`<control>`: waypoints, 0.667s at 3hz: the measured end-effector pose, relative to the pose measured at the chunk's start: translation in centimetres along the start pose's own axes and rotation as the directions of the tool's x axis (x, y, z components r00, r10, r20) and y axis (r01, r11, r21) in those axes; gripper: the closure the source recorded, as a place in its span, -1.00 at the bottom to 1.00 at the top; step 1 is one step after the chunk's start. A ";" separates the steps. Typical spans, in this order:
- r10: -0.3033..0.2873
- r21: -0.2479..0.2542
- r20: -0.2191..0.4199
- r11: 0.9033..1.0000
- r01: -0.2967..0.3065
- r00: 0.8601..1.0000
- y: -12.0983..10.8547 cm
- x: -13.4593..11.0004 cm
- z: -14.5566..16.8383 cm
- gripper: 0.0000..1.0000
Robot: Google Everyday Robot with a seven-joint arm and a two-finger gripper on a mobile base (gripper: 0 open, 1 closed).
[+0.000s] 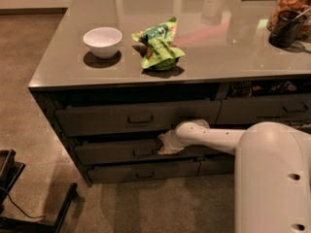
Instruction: Open middle drawer
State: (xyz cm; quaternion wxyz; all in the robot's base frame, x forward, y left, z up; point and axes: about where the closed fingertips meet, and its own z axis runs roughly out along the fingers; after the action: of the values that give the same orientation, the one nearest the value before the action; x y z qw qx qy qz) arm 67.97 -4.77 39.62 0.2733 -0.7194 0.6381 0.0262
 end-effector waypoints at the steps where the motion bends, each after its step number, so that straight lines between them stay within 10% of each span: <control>1: 0.005 0.006 0.003 1.000 -0.005 1.000 0.0 -0.1 -0.8 1.00; 2: 0.016 0.021 0.006 1.000 -0.016 1.000 -0.1 -0.2 -1.7 1.00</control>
Offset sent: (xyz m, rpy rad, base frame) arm -0.1309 -0.0152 0.0016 -0.0018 0.1254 0.0216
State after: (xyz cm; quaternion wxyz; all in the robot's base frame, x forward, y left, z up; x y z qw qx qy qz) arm 67.51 -5.30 41.17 0.2826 -0.7112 0.6433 0.0236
